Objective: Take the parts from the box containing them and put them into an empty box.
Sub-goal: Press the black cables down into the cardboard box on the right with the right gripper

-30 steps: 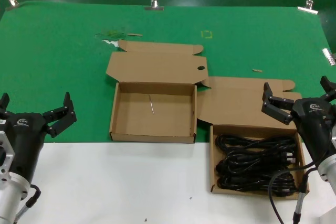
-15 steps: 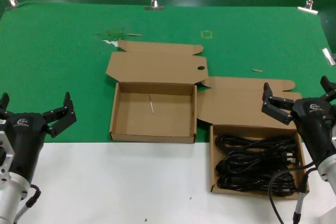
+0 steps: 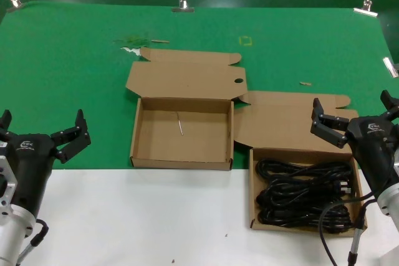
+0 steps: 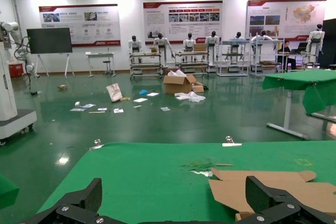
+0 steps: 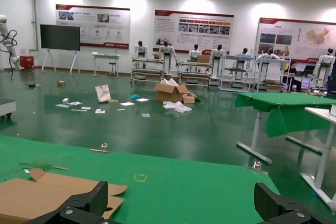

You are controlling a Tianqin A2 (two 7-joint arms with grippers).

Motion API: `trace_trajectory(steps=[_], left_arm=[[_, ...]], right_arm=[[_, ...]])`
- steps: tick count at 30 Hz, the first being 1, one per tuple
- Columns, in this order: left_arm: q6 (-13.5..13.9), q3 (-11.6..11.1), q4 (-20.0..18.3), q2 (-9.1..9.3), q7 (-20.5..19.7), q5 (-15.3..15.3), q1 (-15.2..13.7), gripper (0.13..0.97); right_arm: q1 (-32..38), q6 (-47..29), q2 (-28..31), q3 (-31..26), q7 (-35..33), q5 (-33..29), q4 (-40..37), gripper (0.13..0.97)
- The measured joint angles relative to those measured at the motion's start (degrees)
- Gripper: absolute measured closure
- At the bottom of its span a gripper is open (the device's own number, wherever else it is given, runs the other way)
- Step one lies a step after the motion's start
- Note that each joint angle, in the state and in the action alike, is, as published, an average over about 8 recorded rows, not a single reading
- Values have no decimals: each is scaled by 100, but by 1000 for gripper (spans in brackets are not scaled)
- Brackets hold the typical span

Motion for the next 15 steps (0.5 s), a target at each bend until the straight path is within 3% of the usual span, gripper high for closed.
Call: trace_trajectory(steps=[6,15], left_arm=[[0,0,0,0,0,0,0,132],[0,0,0,0,0,0,0,253]], right_arm=[[0,0,0,0,0,0,0,129],[-4,6,6,-5,0,2,1,129]])
